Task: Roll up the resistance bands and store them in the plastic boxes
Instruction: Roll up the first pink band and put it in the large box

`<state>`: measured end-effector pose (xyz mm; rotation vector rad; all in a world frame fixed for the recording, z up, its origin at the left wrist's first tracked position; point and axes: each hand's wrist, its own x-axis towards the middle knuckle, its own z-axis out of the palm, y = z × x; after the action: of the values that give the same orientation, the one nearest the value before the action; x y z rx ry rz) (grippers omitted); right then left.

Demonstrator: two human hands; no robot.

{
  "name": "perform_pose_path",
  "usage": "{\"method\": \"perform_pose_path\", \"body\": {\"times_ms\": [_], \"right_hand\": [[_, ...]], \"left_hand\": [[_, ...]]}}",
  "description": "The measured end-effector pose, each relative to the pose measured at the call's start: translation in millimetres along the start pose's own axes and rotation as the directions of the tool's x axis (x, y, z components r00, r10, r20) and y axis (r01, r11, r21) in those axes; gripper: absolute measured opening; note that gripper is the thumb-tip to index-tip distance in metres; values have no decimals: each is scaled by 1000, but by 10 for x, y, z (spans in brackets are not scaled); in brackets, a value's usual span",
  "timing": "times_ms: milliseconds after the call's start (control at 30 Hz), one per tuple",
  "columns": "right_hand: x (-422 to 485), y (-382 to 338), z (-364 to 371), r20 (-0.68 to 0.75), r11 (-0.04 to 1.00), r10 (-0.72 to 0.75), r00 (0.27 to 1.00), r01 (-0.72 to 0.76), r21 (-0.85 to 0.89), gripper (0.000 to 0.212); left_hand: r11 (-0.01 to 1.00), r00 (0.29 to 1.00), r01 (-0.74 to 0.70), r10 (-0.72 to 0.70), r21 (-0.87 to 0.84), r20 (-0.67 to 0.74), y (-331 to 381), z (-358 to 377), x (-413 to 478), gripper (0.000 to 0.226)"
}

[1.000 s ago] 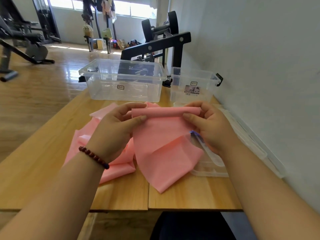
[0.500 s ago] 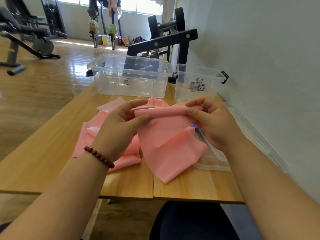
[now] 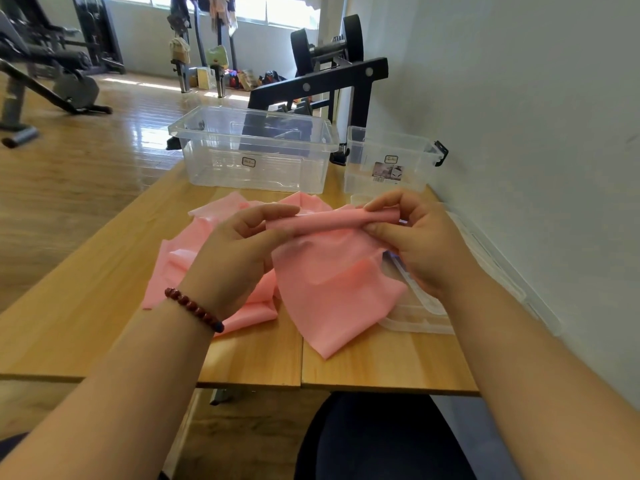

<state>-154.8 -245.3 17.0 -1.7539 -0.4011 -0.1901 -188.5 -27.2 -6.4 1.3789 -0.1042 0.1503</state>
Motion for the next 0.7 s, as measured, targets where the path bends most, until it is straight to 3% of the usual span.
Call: {"method": "perform_pose_path", "body": {"times_ms": [300,500,700], "right_hand": [[11,55,0,-66,995,38,997,-31,97,21],[-18,-31,-62,-55,996,63,997,-60,60,16],[-17,-36,-68,-29,1000,1,1000,-2,-31,29]], "left_hand": [[994,998,-61,62,94,-8,31,41,78,25],[999,999,-51,51,-1,14,31,62,33,21],[999,999,-36,36,-16,19,23,48,-7,25]]}}
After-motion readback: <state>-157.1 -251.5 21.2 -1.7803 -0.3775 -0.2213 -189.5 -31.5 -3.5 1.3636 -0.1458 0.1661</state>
